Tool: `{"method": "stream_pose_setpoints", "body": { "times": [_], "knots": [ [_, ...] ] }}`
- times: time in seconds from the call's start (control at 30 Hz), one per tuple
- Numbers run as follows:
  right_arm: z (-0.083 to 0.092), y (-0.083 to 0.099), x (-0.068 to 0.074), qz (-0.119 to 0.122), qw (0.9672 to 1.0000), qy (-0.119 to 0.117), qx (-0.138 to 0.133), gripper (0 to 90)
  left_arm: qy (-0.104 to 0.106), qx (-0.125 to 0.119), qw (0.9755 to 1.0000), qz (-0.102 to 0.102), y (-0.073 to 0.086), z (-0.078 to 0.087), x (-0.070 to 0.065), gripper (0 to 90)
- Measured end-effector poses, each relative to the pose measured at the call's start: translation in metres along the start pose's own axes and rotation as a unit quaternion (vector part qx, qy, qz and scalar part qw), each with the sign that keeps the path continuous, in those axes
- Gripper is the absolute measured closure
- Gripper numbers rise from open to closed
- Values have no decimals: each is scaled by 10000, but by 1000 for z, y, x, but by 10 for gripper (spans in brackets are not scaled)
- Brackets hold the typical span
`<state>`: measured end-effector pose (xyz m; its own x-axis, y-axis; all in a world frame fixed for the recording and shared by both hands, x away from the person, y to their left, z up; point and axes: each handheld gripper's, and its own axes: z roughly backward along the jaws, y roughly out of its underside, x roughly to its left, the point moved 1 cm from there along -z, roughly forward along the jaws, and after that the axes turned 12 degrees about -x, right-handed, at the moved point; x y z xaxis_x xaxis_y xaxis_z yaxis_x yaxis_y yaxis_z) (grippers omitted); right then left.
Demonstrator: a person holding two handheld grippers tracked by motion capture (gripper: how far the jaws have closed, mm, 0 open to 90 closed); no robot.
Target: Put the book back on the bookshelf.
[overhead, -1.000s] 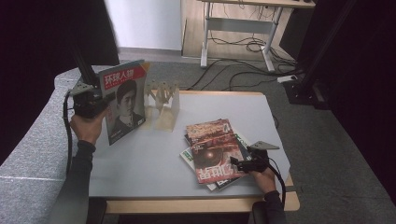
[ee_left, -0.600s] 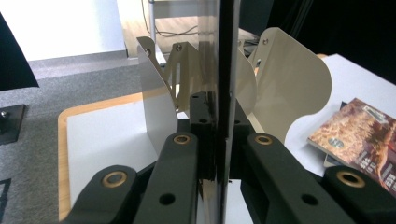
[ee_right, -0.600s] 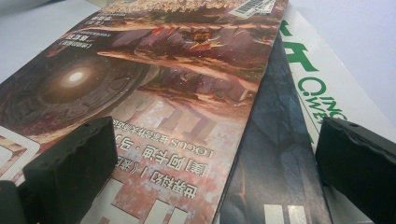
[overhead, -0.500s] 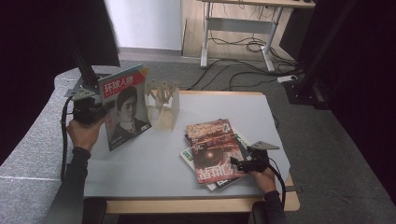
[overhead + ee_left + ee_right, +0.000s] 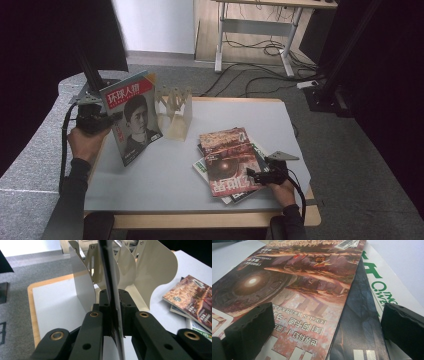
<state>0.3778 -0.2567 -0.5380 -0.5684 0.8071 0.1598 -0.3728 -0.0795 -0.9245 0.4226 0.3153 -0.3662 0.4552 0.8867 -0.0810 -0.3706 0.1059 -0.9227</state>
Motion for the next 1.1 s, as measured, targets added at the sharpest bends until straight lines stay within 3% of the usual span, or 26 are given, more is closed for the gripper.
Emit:
{"method": "stream_pose_setpoints", "body": {
  "times": [0.1, 0.2, 0.27, 0.6, 0.83, 1.1],
  "knots": [
    [0, 0, 0, -1, 10000, 0, 0, 0, 73, 125, 9999, 62, -3, 1, -1, 844],
    [0, 0, 0, -1, 10000, 0, -1, 0, -2, 120, 9999, 66, -5, 2, -3, 866],
    [0, 0, 0, -1, 10000, 0, 0, 0, -107, 42, 9999, 37, -5, 1, -5, 868],
    [0, 0, 0, -3, 10000, -2, -2, 0, -285, -494, 9980, 271, -7, -6, -4, 872],
    [0, 0, 0, -5, 10000, -1, -3, 0, -483, -709, 9959, 275, -13, -15, -4, 872],
    [0, 0, 0, -5, 10000, -2, -7, 0, -507, -848, 9945, 352, -8, -29, 0, 870]
  ]
}}
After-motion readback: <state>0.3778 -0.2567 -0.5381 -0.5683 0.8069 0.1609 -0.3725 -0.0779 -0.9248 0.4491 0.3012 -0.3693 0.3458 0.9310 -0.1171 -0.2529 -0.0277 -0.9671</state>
